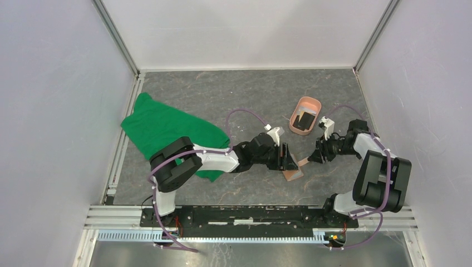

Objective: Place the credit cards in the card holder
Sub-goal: Close the card holder at the center of the board.

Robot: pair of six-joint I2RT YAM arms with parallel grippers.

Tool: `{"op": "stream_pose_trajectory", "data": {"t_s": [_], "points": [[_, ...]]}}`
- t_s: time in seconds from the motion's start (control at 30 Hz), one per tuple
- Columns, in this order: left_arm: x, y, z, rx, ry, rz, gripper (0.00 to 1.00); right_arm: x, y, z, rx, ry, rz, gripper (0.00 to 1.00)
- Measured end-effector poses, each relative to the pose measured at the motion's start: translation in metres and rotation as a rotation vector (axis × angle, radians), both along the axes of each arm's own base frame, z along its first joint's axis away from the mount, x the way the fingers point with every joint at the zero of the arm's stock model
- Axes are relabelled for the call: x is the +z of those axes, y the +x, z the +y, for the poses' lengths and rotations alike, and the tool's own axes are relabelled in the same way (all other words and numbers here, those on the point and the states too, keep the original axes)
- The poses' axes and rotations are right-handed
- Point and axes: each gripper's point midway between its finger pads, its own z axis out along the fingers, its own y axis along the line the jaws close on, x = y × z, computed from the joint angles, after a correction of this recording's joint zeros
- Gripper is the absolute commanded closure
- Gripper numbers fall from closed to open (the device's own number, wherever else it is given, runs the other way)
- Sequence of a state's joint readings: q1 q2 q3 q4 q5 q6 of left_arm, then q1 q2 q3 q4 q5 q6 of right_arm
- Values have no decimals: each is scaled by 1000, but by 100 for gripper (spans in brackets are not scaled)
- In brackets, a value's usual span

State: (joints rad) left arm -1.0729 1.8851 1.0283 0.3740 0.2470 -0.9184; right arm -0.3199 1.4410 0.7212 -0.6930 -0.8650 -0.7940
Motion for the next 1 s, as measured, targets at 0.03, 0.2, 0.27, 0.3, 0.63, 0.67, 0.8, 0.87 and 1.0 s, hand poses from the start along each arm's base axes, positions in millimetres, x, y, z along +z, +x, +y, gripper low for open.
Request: {"op": "stream_pose_trajectory", "data": {"t_s": [0.03,0.2,0.27,0.3,0.63,0.67,0.8,0.87,1.0], "points": [[-1,0,-1,0,-1,0,36,0,-1,0,-1,3,4,50],[-3,2,-4,0,-10,-5,34,-3,-4,3,13,35,25,56],[-3,3,-5,0,-14,-7,33,-4,-6,5,21,49,38,59],[-2,3,-6,0,-15,-8,33,-4,-7,6,25,57,45,60],[7,8,-15,0,-45,-25,27,-4,-8,10,40,98,67,65],[8,9,-16,1,-48,-27,27,-5,-8,10,39,99,70,65],[8,10,-18,1,-51,-28,27,-6,-7,10,27,99,78,66],[5,10,-19,1,-48,-27,27,-6,-5,9,21,98,76,71],[-4,11,-21,1,-41,-23,29,-6,-5,9,16,99,78,81]]}}
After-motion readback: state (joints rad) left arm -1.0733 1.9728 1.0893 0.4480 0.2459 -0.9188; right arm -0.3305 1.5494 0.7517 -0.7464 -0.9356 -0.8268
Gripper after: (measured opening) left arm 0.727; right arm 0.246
